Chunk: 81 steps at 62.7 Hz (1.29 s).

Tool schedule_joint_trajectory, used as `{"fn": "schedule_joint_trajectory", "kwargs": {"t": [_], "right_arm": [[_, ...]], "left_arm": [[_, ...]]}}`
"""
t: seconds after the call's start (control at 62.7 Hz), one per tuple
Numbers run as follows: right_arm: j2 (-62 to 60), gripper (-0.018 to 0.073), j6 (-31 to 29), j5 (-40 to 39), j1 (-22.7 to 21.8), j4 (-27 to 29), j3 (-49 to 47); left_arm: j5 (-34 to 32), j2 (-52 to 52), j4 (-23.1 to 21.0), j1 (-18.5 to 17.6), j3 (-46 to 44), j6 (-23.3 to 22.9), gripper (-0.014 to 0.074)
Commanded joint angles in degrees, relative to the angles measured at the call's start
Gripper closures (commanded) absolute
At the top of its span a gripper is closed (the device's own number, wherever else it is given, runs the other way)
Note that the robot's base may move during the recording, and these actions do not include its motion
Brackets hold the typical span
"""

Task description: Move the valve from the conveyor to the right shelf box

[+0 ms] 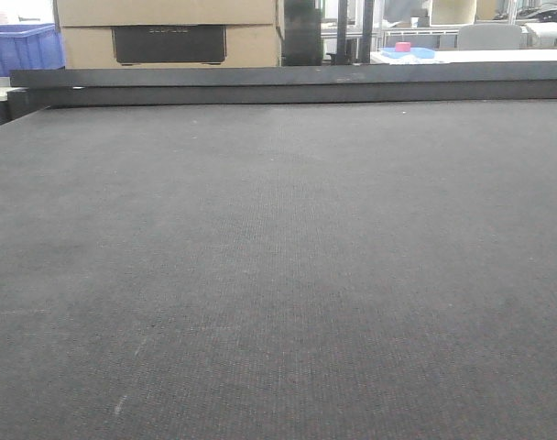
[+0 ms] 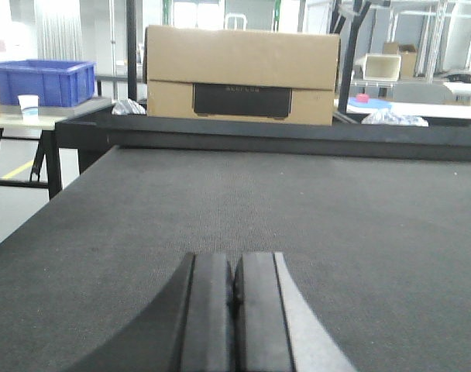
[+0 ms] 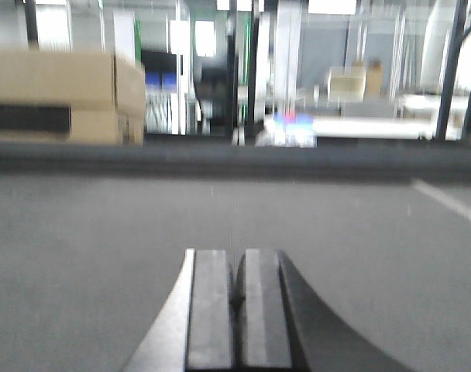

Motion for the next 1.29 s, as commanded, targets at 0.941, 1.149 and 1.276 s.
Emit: {"fn": "schedule_joint_trajectory", "kwargs": {"t": [0.941, 1.149, 1.276], "right_arm": [[59.0, 0.0722, -0.3, 71.0, -0.1, -0.9, -60.7], [70.1, 0.0722, -0.3, 73.9, -0.1, -1.2, -64.8], [74.0, 0.0711, -0.3, 73.9, -0.1, -1.2, -66.7]], "left_arm": [[50.7, 61.2, -2.5, -0.2, -63.3, -0.2, 0.0707], [51.5, 66.0, -2.9, -0.2, -64.0, -0.2, 0.0707], [53.3, 67.0, -2.9, -0.2, -64.0, -0.2, 0.0707]]}}
